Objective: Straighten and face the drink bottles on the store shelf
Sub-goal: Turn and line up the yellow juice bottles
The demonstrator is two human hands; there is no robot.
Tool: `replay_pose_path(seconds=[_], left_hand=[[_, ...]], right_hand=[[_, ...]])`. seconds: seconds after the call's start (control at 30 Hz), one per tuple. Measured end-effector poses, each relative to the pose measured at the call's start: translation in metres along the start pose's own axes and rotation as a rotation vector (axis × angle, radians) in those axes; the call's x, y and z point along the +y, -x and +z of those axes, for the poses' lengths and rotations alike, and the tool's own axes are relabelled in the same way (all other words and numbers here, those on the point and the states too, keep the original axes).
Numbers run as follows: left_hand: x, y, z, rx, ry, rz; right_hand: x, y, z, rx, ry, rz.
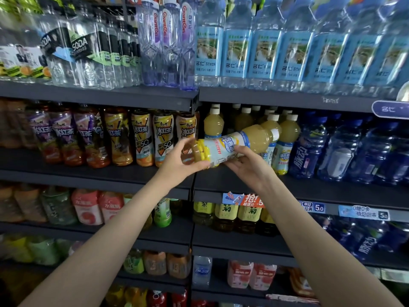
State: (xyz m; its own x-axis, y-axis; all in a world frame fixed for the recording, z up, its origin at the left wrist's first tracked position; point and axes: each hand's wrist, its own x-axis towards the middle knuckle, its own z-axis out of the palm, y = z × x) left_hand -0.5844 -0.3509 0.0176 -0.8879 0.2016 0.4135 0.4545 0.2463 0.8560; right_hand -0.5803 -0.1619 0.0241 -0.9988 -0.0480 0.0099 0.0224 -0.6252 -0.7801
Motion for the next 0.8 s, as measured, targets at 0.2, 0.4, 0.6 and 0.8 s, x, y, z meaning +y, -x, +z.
replay_pose_path(seconds=[0.2, 0.4, 0.6, 0.8], left_hand=[[-0.018, 0.002, 0.006, 0.116, -0.223, 0.127], [-0.029, -0.004, 0.003, 0.25, -0.439, 0.303], [-0.049, -0.01, 0.006, 0.08, -0.435, 0.153], [-0.066, -0.029, 0.029, -0.023, -0.279, 0.0]], right_hand=[[-0.009, 0.006, 0.003, -0.147, 0.18, 0.03], [0.0, -0.001, 0.007, -0.038, 0.204, -0.1], [0.004, -0.012, 0.002, 0.108, 1.003, -0.311], [0.028, -0.031, 0.015, 0.213, 1.33, -0.391]])
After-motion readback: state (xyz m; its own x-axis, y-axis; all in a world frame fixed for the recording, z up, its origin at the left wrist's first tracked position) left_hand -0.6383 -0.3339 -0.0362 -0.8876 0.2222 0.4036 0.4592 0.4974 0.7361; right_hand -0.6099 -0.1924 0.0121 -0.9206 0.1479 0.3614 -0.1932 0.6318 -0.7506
